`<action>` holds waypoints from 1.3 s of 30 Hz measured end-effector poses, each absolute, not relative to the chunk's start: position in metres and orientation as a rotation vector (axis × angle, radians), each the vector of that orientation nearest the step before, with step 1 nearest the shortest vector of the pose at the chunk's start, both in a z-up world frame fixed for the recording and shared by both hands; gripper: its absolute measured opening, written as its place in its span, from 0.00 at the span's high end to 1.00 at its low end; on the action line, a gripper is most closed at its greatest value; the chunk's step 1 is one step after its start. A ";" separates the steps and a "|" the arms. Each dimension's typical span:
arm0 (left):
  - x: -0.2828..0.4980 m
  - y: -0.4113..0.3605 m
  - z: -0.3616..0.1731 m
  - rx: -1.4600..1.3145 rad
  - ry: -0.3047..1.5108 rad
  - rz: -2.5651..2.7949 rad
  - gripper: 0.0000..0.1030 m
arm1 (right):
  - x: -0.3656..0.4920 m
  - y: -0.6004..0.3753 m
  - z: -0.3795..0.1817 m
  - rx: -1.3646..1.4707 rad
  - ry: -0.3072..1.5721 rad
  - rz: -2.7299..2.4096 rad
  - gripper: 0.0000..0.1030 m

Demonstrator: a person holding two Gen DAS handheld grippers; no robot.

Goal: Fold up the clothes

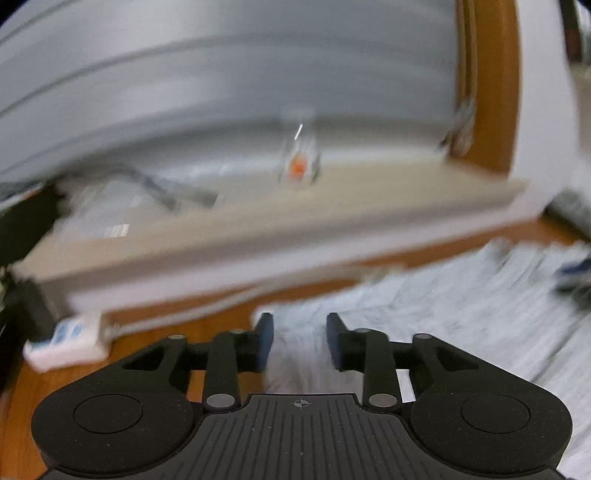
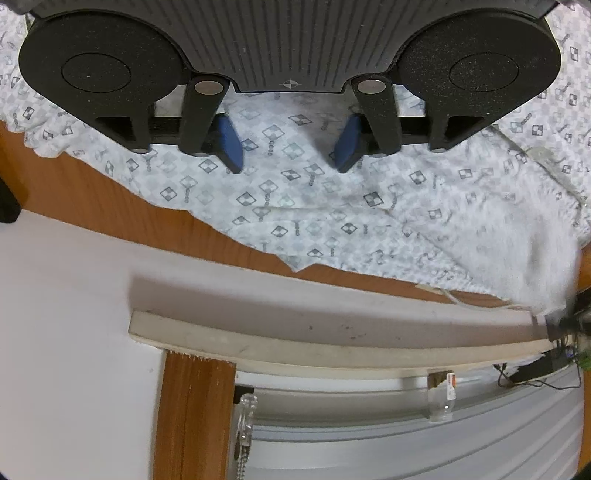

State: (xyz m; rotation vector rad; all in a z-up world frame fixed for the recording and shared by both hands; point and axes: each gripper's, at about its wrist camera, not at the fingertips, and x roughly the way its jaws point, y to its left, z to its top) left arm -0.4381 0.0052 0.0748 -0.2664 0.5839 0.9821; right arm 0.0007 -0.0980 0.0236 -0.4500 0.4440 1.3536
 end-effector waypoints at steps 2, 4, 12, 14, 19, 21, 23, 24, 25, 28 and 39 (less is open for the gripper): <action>-0.444 0.002 0.062 -0.302 0.581 0.964 0.61 | 0.001 -0.098 0.024 -0.447 0.445 1.354 0.43; -0.448 -0.004 0.057 -0.319 0.571 0.946 0.57 | 0.001 -0.097 0.024 -0.447 0.448 1.354 0.43; -0.442 -0.012 0.036 -0.378 0.605 0.881 0.54 | 0.008 -0.093 0.020 -0.418 0.477 1.335 0.42; -0.443 -0.015 0.033 -0.377 0.599 0.874 0.58 | 0.010 -0.094 0.020 -0.405 0.489 1.330 0.42; -0.448 -0.023 0.036 -0.344 0.571 0.875 0.94 | 0.013 -0.094 0.018 -0.395 0.519 1.330 0.41; -0.456 -0.029 0.046 -0.337 0.545 0.871 0.94 | 0.013 -0.093 0.018 -0.399 0.524 1.330 0.40; -0.467 -0.036 0.059 -0.351 0.505 0.860 0.94 | 0.012 -0.092 0.017 -0.402 0.524 1.328 0.40; -0.474 -0.039 0.063 -0.375 0.496 0.849 0.94 | 0.012 -0.092 0.017 -0.403 0.523 1.328 0.40; -0.477 -0.040 0.060 -0.397 0.519 0.836 0.94 | 0.011 -0.092 0.017 -0.408 0.522 1.330 0.39; -0.479 -0.042 0.048 -0.426 0.606 0.822 0.86 | 0.010 -0.090 0.017 -0.423 0.517 1.334 0.36; -0.449 -0.024 0.073 -0.343 0.527 0.869 0.43 | 0.002 -0.078 0.040 -0.396 0.456 1.407 0.39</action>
